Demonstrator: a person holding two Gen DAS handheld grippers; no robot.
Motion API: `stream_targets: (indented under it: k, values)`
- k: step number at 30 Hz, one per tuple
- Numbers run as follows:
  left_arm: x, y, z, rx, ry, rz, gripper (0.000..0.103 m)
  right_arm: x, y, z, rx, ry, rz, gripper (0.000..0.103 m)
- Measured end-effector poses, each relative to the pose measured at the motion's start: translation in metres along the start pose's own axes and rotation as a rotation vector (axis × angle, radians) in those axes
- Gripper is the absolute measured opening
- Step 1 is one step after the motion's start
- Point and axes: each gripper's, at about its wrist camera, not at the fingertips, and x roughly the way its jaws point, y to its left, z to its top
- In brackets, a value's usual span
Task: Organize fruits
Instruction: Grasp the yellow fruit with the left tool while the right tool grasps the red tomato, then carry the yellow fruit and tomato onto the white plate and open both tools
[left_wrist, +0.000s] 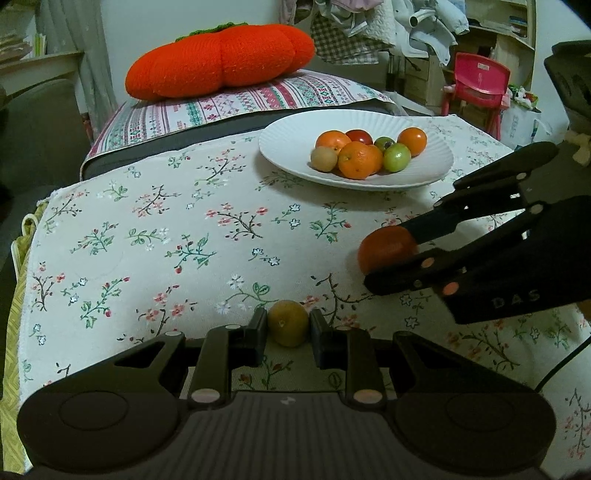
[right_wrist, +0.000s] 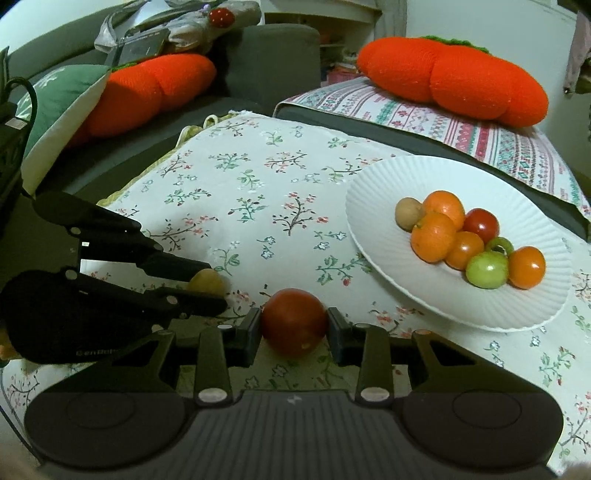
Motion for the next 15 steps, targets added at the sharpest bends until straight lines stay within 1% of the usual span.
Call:
stream_targets:
  k: [8, 15]
  values:
    - [-0.003, 0.002, 0.003, -0.007, -0.006, 0.016, 0.0, -0.013, -0.003, -0.002, 0.002, -0.016, 0.007, 0.034]
    - [-0.011, 0.007, 0.01, -0.036, -0.036, 0.024, 0.0, -0.025, -0.006, -0.001, -0.003, -0.038, 0.009, 0.034]
